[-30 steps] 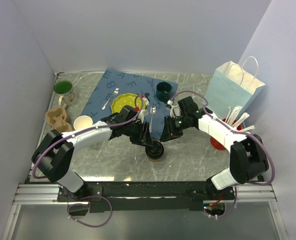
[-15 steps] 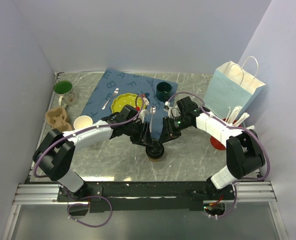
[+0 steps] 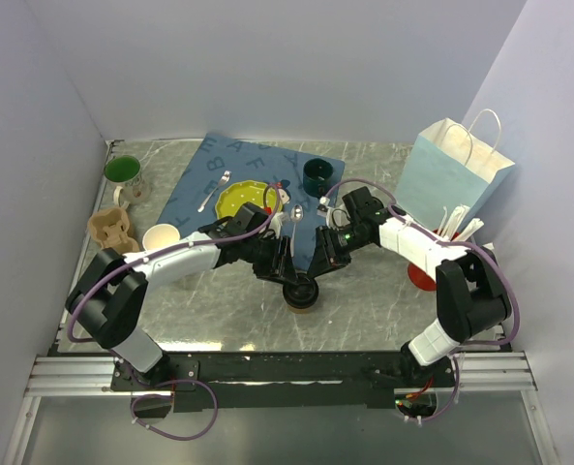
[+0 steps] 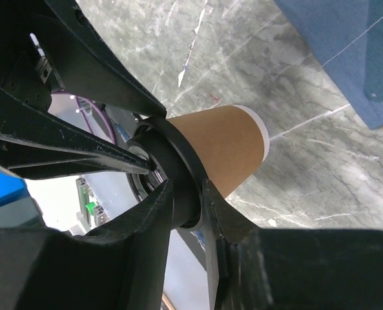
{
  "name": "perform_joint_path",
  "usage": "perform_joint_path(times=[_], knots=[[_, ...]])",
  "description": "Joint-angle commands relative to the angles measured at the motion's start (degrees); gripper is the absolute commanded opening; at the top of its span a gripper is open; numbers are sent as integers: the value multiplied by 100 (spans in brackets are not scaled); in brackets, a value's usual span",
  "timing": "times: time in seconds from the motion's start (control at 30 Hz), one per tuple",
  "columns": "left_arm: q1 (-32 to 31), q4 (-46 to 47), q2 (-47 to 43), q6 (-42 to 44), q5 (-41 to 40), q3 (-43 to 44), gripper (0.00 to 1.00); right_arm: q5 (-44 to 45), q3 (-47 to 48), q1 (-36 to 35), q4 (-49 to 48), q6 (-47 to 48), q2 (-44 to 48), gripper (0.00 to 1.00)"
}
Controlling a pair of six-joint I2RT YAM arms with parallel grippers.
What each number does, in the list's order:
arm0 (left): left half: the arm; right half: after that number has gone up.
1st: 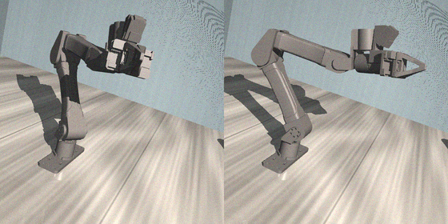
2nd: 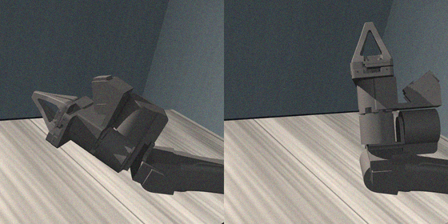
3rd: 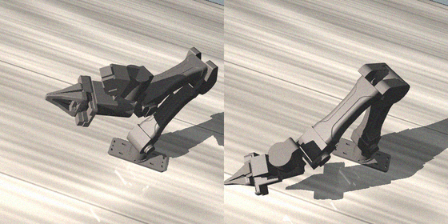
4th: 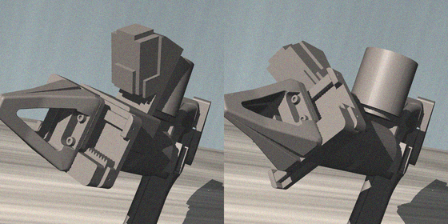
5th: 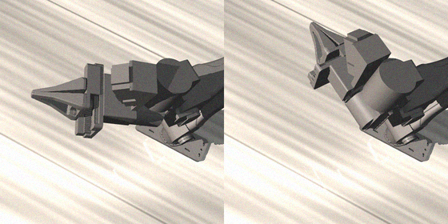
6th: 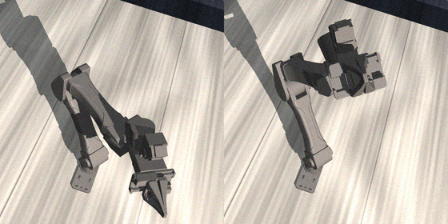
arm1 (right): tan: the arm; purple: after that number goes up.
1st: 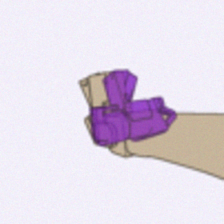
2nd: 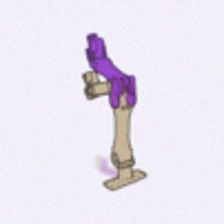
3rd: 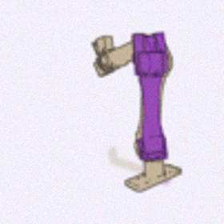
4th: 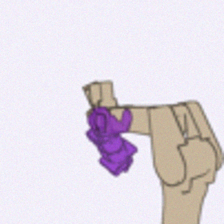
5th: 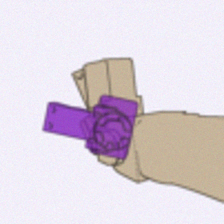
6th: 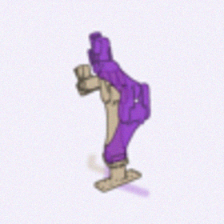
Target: Pack the takeout coffee
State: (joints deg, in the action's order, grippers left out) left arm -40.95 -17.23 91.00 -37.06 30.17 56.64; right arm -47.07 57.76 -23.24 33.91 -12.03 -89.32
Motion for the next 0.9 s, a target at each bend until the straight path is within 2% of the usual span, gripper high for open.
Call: perform_joint_path(times=[0.0, 0.43, 0.57, 0.73, 0.87], knots=[[-71, -667, 524, 357, -987, -241, 49, 303, 42, -40, 45, 210, -165, 28], [-106, -685, 541, 366, -1022, -268, 49, 462, -72, -40, 89, 184, -121, 27], [-106, -720, 506, 366, -1049, -233, 49, 523, 305, -5, 335, 0, -25, 32], [-106, -623, 515, 331, -1040, -285, 49, 1137, 974, 30, 1054, -282, 336, 37], [-106, -623, 542, 278, -1057, -303, 49, 1402, 764, 31, 1188, -641, 914, 37]])
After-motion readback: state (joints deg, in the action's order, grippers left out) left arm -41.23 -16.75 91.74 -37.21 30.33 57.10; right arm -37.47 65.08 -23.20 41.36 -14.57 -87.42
